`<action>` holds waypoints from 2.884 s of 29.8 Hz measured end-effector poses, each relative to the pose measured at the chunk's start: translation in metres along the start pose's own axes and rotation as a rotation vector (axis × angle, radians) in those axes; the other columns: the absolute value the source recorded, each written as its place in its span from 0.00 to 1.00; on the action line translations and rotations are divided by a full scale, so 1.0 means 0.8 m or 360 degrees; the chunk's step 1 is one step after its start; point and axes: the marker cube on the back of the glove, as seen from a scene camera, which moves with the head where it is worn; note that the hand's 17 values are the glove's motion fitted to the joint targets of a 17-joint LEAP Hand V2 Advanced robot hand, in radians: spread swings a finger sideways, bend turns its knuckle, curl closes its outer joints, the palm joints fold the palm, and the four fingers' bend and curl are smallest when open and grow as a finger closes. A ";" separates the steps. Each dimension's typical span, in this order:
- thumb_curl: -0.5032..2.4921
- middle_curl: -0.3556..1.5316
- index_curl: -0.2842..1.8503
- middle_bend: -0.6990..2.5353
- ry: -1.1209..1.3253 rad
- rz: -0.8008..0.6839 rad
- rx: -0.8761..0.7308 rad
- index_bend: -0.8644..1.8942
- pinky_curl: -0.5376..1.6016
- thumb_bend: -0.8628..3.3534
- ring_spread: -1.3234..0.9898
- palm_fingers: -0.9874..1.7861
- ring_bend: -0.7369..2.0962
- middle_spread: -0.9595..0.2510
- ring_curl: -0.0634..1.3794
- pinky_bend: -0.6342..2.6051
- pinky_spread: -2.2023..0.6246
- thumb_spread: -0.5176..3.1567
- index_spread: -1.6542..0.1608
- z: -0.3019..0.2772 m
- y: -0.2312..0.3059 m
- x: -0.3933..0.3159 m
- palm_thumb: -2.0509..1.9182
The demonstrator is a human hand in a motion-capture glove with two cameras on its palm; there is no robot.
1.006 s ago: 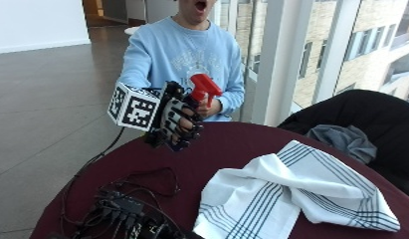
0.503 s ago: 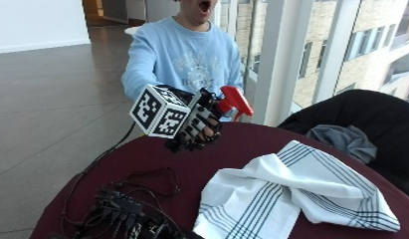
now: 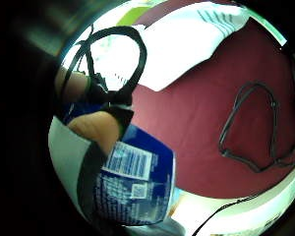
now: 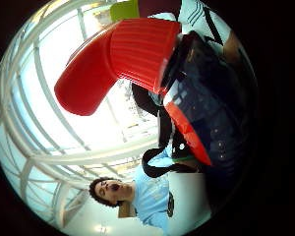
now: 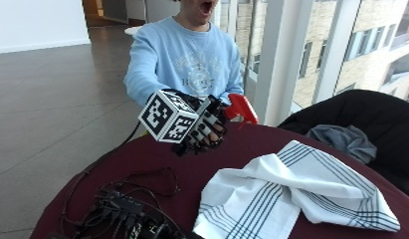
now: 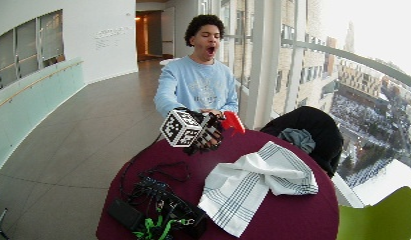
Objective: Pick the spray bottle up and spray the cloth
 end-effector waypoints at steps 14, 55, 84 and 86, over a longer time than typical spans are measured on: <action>0.30 0.43 0.31 0.31 0.0030 0.0014 -0.0002 0.37 0.41 0.20 0.59 0.76 0.42 0.75 0.32 0.26 0.87 0.45 0.82 -0.001 0.006 0.007 0.70; 0.31 0.44 0.31 0.31 0.0030 -0.0016 -0.0009 0.36 0.42 0.20 0.59 0.77 0.43 0.75 0.32 0.26 0.87 0.45 0.83 0.029 0.004 -0.014 0.70; 0.31 0.44 0.31 0.31 -0.0419 -0.0879 0.0064 0.37 0.42 0.20 0.59 0.76 0.43 0.75 0.33 0.25 0.87 0.45 0.82 0.217 -0.004 -0.113 0.70; 0.31 0.44 0.32 0.31 -0.0454 -0.0954 0.0046 0.37 0.42 0.20 0.58 0.76 0.42 0.75 0.33 0.25 0.86 0.45 0.82 0.240 -0.006 -0.118 0.71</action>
